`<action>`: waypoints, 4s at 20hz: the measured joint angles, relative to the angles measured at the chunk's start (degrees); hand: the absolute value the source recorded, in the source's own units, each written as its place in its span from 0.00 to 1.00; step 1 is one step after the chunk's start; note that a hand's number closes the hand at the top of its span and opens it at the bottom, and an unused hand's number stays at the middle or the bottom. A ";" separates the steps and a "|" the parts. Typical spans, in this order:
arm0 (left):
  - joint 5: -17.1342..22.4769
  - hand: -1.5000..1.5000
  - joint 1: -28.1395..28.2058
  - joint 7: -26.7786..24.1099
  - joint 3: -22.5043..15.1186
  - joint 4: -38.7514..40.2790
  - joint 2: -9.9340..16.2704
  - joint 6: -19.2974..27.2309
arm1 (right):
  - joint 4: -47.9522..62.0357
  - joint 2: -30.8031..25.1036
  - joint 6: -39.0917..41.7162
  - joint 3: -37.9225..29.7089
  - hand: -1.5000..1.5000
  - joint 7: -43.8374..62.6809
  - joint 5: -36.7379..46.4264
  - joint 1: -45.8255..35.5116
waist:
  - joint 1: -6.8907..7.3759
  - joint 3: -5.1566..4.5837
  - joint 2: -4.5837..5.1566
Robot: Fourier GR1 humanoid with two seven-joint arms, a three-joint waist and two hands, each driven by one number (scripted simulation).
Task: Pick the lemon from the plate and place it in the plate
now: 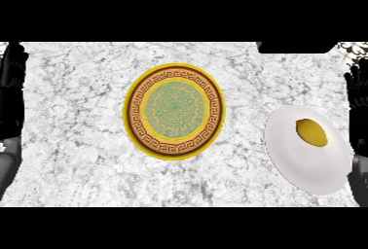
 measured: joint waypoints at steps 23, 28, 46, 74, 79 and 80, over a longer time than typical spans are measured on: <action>0.10 0.50 21.11 1.66 -4.00 -0.38 -3.20 -6.54 | 12.97 -5.64 41.50 -22.00 0.00 -7.81 -34.04 10.65 | 1.14 1.39 -2.25; 0.03 0.50 21.17 2.26 -3.60 -0.99 -2.66 -7.44 | 14.03 -13.74 47.15 -20.39 0.00 -7.25 -26.05 12.12 | 1.49 1.38 -2.15; -2.51 0.50 21.35 3.00 -2.67 -1.70 -5.13 -9.17 | 29.82 -22.74 53.91 -6.01 0.00 -5.28 1.13 -3.82 | 2.26 1.36 -2.02; -7.16 0.50 22.56 2.34 2.57 -2.52 -9.28 -13.52 | 60.02 -15.15 47.39 7.90 0.00 -24.83 31.89 -20.35 | 2.01 1.37 -2.02; -8.42 0.50 22.76 3.41 3.33 -3.58 -10.40 -13.70 | 63.05 -13.00 45.54 8.14 0.00 -26.79 33.99 -20.96 | 1.93 1.38 -2.05; -8.59 0.50 23.09 3.31 3.53 -3.60 -10.49 -13.91 | 63.96 -12.92 44.88 8.26 1.00 -27.84 34.59 -20.93 | 1.96 1.38 -2.04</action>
